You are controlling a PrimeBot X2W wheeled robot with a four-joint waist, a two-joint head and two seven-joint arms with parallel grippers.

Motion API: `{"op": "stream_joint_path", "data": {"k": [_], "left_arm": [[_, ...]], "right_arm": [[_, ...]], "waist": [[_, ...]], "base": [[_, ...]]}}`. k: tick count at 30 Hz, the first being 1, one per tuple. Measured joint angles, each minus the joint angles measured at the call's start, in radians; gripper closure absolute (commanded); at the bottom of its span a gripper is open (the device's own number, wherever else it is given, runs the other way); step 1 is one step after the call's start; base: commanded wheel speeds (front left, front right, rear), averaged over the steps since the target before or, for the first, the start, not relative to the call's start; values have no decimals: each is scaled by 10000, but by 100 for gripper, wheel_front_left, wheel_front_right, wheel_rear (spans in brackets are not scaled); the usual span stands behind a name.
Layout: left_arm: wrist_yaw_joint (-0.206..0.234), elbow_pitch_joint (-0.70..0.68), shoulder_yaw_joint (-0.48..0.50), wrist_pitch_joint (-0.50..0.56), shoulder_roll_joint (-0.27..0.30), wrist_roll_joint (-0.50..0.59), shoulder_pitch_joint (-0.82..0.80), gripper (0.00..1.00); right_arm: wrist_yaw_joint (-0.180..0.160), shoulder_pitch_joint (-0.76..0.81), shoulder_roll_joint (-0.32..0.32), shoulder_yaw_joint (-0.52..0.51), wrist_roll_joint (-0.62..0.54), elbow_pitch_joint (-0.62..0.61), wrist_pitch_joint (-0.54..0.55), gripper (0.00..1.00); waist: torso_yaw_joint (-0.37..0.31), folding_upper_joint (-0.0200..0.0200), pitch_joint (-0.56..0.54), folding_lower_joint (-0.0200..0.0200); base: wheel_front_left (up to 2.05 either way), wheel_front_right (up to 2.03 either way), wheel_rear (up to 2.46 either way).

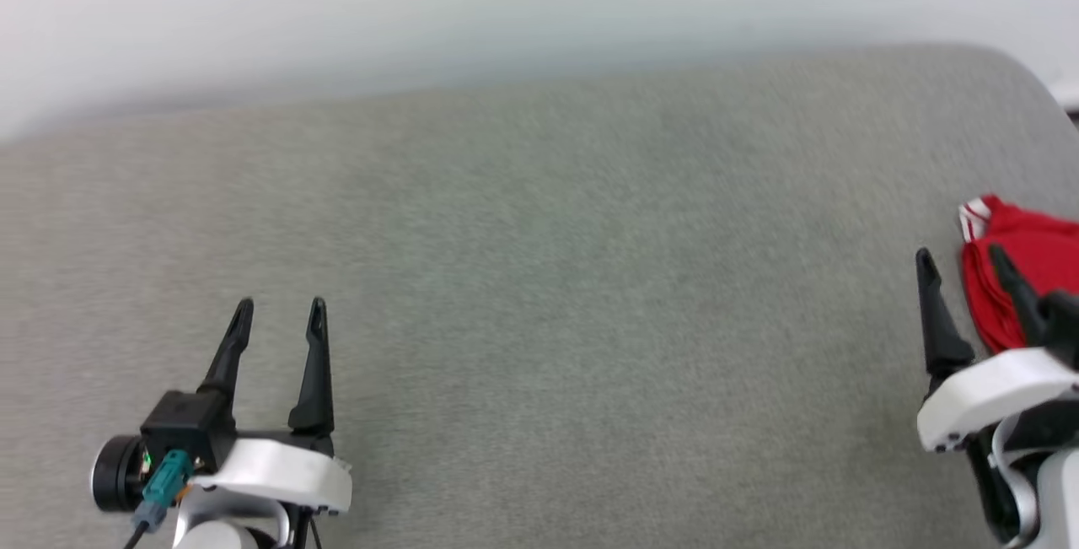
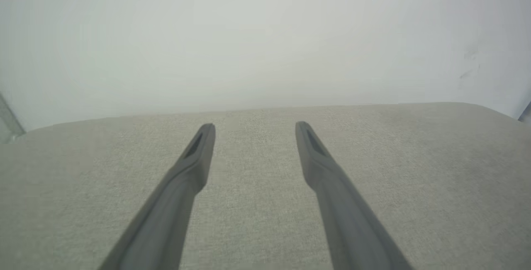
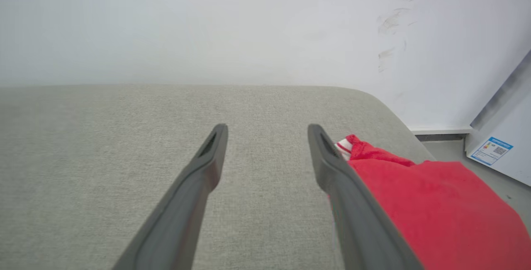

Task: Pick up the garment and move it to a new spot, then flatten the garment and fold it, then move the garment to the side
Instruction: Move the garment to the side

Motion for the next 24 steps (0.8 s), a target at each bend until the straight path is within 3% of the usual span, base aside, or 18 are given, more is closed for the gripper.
{"op": "stream_joint_path", "data": {"k": [11,24], "left_arm": [[31,339,-35,-15,-4,-21,1036,0],[-12,685,107,-17,-65,-123,1146,0]], "right_arm": [[-2,1848,554,506,52,-1785,-33,0],[-2,2843,832,755,148,-2801,418,0]], "waist": [[668,0,-1468,-2],[650,0,-1685,1]], "base": [[0,0,0],[0,0,0]]}}
